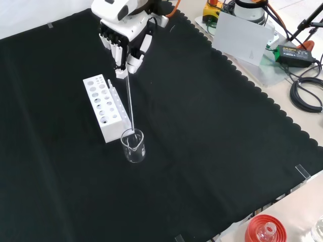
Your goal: Stir in the beaker to the left of the white test tube rack with the glass rod.
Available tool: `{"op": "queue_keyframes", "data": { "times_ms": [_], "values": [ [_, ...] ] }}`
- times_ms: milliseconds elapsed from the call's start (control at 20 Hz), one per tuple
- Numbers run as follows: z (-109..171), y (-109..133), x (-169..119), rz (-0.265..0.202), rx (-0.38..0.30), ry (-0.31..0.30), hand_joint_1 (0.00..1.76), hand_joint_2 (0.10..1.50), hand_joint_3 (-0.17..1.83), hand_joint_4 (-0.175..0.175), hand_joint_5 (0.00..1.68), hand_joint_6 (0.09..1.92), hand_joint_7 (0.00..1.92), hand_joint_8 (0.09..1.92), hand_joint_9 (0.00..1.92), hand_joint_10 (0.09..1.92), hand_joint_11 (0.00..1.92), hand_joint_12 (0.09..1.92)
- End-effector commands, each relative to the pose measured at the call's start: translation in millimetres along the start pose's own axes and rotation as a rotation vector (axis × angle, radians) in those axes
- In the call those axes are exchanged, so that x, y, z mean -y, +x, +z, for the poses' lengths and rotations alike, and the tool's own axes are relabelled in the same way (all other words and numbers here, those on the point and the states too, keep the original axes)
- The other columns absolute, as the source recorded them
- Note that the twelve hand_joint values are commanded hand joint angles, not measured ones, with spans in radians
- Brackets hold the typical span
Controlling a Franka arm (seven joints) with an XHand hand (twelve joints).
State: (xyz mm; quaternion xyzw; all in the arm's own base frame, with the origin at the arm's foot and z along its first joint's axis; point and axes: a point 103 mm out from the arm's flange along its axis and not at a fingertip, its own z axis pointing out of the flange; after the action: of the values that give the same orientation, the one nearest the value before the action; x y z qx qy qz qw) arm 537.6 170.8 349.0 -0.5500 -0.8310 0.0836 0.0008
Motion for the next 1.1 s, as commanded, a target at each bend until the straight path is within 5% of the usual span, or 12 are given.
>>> {"op": "queue_keyframes", "data": {
  "times_ms": [50,650,1100],
  "values": [
    [13.2,4.8,-7.6,-0.014,0.005,0.022,1.33,1.04,-0.17,-0.175,1.38,0.16,1.47,0.36,1.90,0.14,1.68,0.61],
    [50.2,8.1,-25.4,-0.035,-0.014,0.067,1.32,1.02,-0.17,-0.175,1.42,0.23,1.48,0.22,1.91,0.12,1.68,0.61],
    [73.8,36.8,-49.3,-0.067,-0.001,0.104,1.32,1.02,-0.17,-0.175,1.42,0.23,1.48,0.21,1.91,0.12,1.68,0.61]
  ]
}}
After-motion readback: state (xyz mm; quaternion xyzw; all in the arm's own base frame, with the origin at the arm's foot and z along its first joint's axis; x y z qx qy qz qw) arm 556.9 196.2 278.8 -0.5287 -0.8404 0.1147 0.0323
